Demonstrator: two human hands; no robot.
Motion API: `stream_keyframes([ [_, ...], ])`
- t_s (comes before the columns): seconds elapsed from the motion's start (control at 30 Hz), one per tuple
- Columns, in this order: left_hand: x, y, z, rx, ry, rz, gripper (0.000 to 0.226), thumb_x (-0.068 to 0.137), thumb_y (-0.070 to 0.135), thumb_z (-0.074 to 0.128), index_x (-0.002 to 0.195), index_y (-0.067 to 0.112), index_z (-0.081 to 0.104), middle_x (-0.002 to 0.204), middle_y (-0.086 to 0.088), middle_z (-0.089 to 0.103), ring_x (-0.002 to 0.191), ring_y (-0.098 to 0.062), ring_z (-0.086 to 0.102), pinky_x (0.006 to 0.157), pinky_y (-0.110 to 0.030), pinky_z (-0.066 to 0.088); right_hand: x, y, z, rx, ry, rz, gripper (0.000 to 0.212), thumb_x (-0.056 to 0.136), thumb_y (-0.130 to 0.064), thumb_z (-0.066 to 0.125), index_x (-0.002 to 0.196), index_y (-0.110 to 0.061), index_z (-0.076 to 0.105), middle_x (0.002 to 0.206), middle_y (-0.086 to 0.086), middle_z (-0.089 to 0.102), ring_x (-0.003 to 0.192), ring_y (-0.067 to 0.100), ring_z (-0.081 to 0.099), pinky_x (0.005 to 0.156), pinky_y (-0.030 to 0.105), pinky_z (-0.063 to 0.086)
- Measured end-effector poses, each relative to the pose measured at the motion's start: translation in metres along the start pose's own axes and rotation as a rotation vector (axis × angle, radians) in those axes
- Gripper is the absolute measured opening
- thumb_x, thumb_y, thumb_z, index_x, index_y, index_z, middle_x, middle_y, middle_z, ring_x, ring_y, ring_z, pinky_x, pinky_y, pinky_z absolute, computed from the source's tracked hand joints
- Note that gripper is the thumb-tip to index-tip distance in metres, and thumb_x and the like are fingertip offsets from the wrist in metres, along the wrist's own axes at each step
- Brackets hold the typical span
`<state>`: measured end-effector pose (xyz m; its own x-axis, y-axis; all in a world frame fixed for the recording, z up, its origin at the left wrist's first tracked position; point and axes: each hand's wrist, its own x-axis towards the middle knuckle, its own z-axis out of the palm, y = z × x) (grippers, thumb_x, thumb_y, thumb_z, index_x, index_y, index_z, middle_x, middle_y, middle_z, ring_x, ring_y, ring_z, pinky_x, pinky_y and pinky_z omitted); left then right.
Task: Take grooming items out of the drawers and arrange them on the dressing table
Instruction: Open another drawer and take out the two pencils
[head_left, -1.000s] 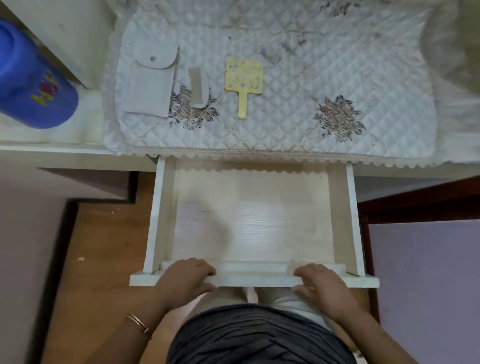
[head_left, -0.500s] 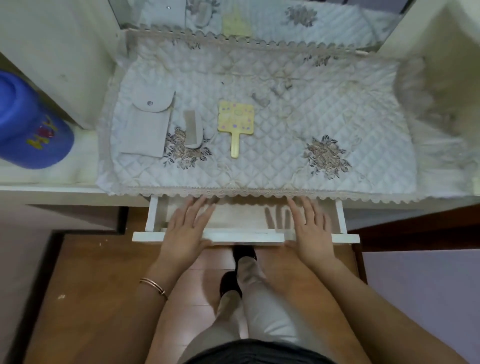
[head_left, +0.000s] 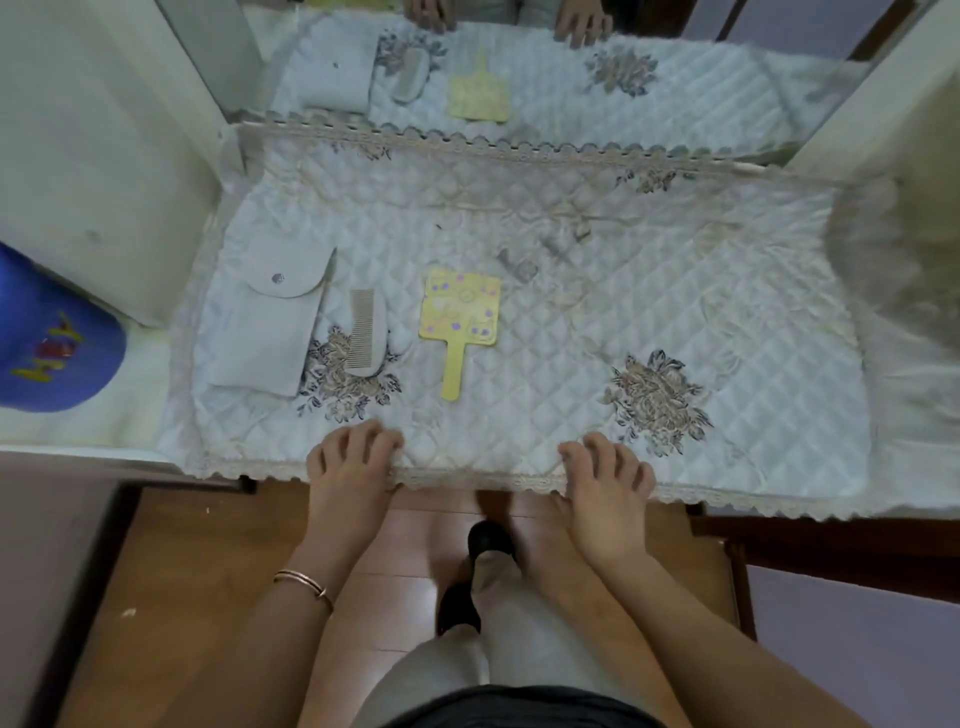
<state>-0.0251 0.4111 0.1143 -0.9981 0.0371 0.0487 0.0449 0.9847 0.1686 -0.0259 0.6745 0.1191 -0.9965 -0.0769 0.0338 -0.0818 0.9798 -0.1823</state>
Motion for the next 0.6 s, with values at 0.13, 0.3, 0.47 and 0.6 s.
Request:
stream_keyframes([
  [0.13, -0.004, 0.001, 0.002, -0.026, 0.016, -0.042, 0.043, 0.062, 0.029, 0.06, 0.103, 0.025, 0.047, 0.111, 0.001, 0.04, 0.103, -0.029, 0.038, 0.082, -0.047, 0.04, 0.001, 0.006, 0.002, 0.039, -0.008, -0.03, 0.069, 0.045, -0.021, 0.087, 0.099, -0.026, 0.045, 0.111, 0.002, 0.035, 0.101, 0.026, 0.032, 0.085, 0.044, 0.025],
  [0.3, -0.007, 0.005, -0.003, -0.081, -0.049, -0.093, 0.059, 0.057, 0.013, 0.076, 0.107, 0.022, 0.046, 0.115, -0.008, 0.048, 0.109, -0.03, 0.033, 0.088, -0.055, 0.039, 0.005, 0.009, -0.006, 0.022, -0.059, -0.011, 0.067, 0.045, -0.025, 0.088, 0.099, -0.028, 0.048, 0.11, 0.004, 0.051, 0.098, 0.025, 0.033, 0.08, 0.048, 0.039],
  [0.47, -0.024, 0.012, -0.007, -0.116, -0.054, -0.04, 0.057, 0.069, 0.003, 0.065, 0.121, 0.015, 0.044, 0.128, -0.018, 0.05, 0.121, -0.034, 0.033, 0.098, -0.058, 0.034, -0.01, 0.015, -0.016, -0.005, -0.067, -0.099, 0.065, 0.056, -0.02, 0.082, 0.112, -0.025, 0.048, 0.117, 0.009, 0.06, 0.107, 0.028, 0.037, 0.083, 0.048, 0.045],
  [0.6, -0.065, 0.017, -0.008, -0.162, -0.12, -0.033, 0.054, 0.085, 0.01, 0.056, 0.136, 0.012, 0.039, 0.15, -0.012, 0.031, 0.139, -0.032, 0.025, 0.111, -0.052, 0.02, -0.073, 0.022, -0.02, 0.006, -0.089, -0.049, 0.063, 0.069, -0.017, 0.074, 0.127, -0.016, 0.049, 0.134, 0.014, 0.052, 0.125, 0.035, 0.046, 0.1, 0.052, 0.039],
])
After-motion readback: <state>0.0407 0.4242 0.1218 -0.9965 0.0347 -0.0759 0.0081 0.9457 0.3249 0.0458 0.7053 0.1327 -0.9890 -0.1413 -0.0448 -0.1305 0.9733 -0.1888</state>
